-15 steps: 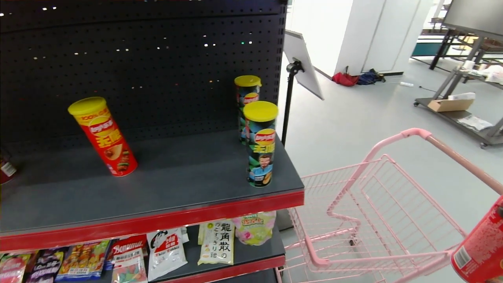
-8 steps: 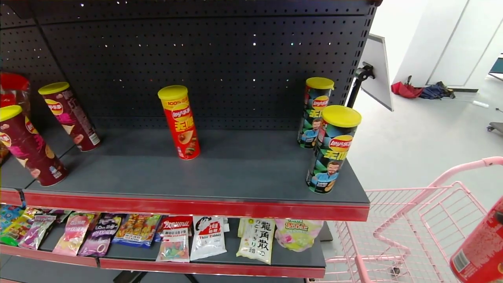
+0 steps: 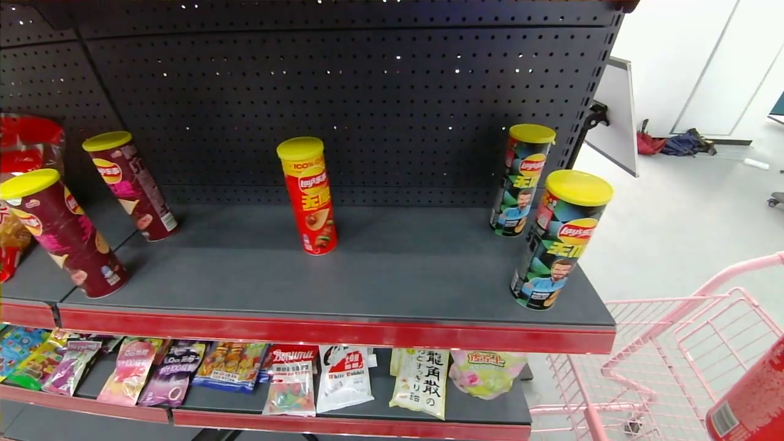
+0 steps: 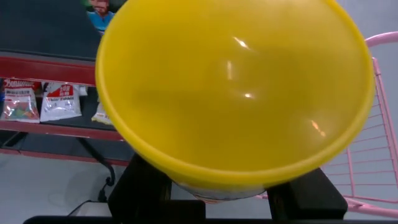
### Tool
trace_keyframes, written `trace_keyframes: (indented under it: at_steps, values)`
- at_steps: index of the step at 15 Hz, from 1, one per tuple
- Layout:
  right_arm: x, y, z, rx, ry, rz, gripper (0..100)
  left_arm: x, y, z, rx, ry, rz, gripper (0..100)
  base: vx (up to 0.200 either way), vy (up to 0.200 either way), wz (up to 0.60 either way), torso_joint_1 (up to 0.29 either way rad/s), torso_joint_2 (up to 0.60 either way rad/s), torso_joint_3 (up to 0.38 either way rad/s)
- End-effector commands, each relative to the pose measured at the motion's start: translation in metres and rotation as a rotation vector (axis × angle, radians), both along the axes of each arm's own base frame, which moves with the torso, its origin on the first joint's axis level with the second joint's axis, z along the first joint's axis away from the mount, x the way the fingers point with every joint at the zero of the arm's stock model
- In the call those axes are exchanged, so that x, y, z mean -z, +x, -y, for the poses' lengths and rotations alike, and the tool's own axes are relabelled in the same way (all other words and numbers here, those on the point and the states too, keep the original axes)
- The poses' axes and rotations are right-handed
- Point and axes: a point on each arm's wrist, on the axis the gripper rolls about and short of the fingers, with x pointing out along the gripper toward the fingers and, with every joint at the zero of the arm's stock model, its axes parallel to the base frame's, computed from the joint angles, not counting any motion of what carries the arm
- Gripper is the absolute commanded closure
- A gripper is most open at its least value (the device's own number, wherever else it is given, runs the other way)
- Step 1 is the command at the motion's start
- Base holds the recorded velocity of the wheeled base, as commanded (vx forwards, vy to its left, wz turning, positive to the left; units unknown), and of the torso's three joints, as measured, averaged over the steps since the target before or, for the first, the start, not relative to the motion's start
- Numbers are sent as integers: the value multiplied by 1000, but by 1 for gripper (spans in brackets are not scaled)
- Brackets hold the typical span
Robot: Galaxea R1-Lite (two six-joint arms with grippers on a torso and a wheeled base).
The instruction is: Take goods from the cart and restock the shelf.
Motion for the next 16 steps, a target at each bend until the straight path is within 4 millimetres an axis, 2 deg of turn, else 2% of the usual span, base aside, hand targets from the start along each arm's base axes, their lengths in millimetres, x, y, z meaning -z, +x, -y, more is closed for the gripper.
trace_keyframes:
  at_steps: [1, 8, 14, 16]
  values:
    - [3, -6, 0, -1, 1, 17, 100, 0, 0, 0, -1, 0, -1, 0, 0, 200, 0, -2, 2, 12]
    - [5, -15, 1, -1, 3, 49, 100, 0, 0, 0, -1, 2, 1, 0, 0, 200, 0, 2, 5, 1]
    - [17, -28, 1, -2, 2, 72, 100, 0, 0, 0, -2, -2, 1, 0, 0, 200, 0, 4, 2, 3]
    - [22, -34, 2, -6, 4, 88, 100, 0, 0, 0, -2, -2, -1, 0, 0, 0, 0, 0, 0, 0]
